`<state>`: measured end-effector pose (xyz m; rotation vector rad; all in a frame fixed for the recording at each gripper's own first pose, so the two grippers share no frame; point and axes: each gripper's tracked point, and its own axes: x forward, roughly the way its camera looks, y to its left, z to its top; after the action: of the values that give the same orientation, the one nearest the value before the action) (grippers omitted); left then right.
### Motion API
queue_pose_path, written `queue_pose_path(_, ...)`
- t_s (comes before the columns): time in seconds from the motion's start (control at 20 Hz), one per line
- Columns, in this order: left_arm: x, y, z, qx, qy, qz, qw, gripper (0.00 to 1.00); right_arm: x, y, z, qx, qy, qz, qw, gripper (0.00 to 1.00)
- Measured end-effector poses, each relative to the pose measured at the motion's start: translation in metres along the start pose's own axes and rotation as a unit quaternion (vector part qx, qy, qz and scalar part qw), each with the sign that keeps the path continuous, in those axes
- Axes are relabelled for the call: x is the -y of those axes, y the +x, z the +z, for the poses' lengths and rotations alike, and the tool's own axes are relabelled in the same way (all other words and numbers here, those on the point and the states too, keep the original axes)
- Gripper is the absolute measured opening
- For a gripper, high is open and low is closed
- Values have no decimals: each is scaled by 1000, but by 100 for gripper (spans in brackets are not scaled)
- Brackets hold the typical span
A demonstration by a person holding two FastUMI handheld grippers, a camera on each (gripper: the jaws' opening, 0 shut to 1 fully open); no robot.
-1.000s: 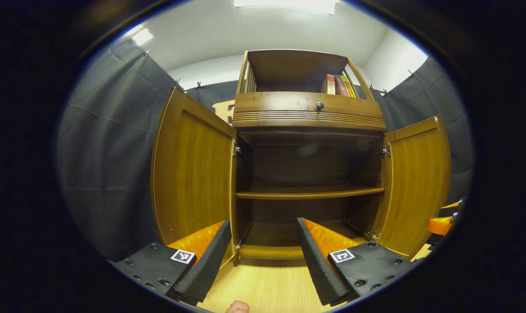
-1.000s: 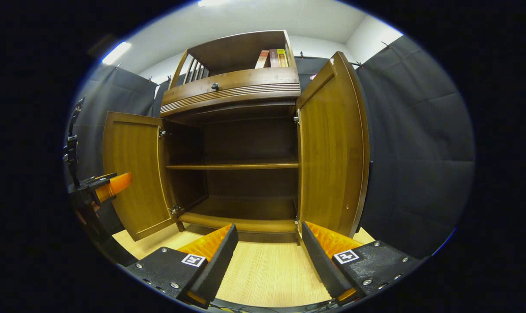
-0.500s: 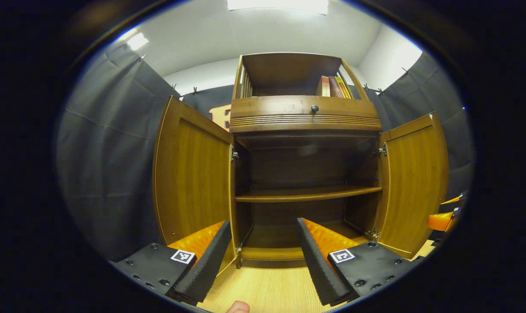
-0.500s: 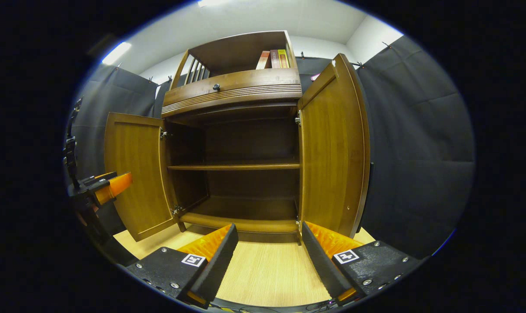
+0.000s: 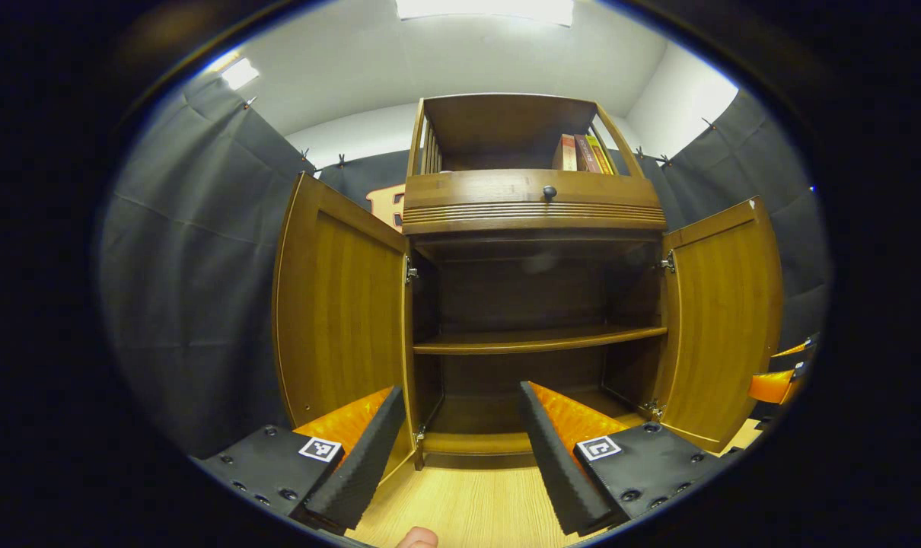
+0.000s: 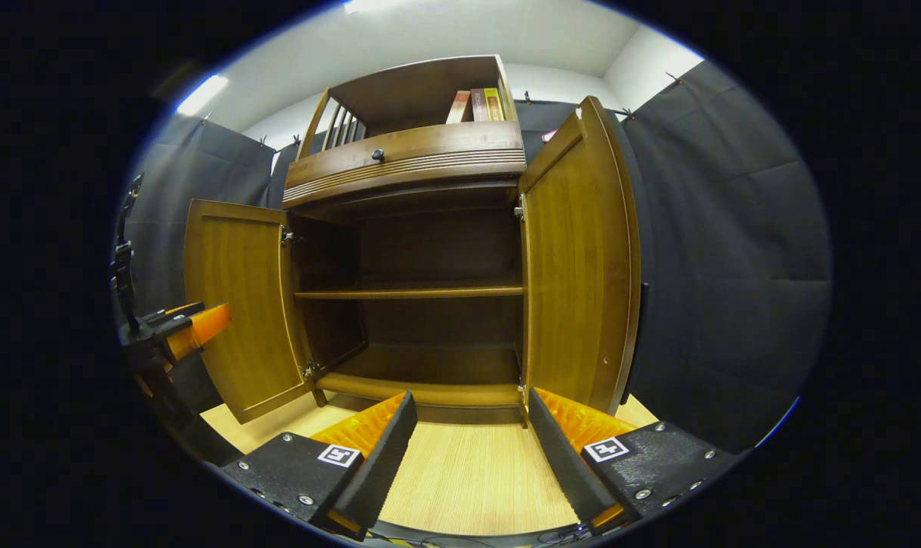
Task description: Open the right door of the double-door shoe cabinet with the right hand, and open the left door with the left hand.
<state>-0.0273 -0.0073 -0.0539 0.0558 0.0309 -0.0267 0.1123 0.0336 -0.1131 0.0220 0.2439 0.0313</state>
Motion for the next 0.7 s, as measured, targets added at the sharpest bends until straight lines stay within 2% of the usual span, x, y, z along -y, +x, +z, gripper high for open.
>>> queue_pose_path(0.35,0,-6,3,1,4,1,1000,95,-3,-3,2,3,-2,6,1000,100)
queue_pose_path(0.7,-5,-16,7,0,10,9,1000,95,-19,0,12,17,4,27,999,100)
